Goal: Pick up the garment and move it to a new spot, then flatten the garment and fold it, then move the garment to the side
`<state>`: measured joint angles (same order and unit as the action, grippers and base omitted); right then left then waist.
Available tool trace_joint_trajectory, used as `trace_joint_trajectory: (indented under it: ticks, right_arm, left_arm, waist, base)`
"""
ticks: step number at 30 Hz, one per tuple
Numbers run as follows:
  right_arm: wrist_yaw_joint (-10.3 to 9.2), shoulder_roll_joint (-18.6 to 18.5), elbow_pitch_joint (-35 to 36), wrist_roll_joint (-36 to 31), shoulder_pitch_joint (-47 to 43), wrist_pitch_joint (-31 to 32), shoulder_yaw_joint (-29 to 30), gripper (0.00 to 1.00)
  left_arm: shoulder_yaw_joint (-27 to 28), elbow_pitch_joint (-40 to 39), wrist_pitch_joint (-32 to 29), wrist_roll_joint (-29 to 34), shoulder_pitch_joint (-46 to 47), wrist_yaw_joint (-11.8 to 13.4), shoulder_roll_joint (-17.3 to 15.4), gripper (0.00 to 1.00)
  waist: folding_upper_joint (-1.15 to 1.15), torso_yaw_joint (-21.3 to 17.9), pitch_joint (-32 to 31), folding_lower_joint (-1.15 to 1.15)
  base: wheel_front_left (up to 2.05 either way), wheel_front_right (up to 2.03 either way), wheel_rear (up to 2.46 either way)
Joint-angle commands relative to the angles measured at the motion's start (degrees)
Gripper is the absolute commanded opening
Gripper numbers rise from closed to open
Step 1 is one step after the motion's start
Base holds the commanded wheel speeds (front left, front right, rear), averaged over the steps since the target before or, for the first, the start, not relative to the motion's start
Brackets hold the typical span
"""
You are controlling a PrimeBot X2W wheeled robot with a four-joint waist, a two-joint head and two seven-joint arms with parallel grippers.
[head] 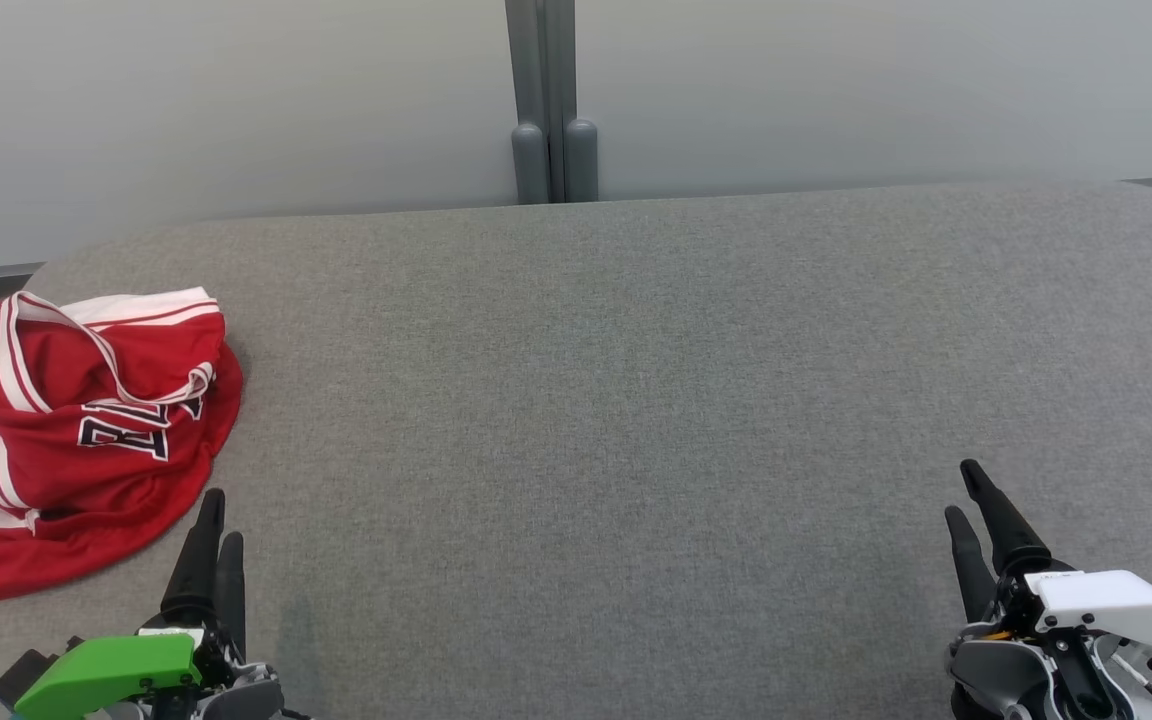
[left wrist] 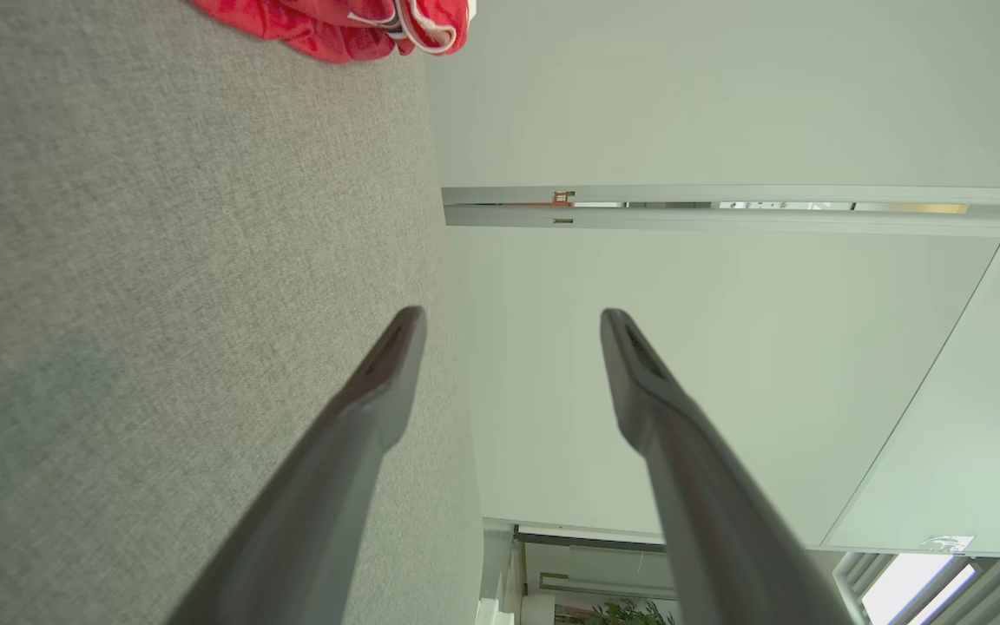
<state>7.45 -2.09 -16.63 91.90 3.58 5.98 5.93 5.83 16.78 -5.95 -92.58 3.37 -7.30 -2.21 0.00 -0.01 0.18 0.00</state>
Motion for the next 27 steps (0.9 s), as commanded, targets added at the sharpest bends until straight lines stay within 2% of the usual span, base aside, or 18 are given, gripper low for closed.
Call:
trace_joint_trajectory:
  ticks: [1, 11, 27]
  right_arm:
    - [0.01, -0.25, 1.21, -0.87, 1.01, -0.7, -0.58, 1.0]
    - [0.02, -0.34, 1.76, -6.62, 1.21, -3.47, -1.43, 1.0]
    - [0.02, -0.48, 3.04, -23.36, 1.62, -7.29, -2.78, 1.0]
  left_arm:
    - [-0.4, -0.99, 0.66, 0.29, 0.93, -0.02, -0.23, 1.0]
    - [-1.81, -1.0, 3.48, 4.31, 0.94, -0.05, -0.31, 1.0]
    - [-3.16, -1.52, 7.29, 18.65, 0.97, 0.48, -0.43, 1.0]
  waist:
    - [0.0, -0.01, 0.01, 0.0]
    - [0.0, 0.03, 0.04, 0.0]
    - [0.0, 0.29, 0.07, 0.0]
  base:
    - [0.0, 0.0, 0.0]
    - [0.0, 0.0, 0.0]
    - [0.0, 0.0, 0.0]
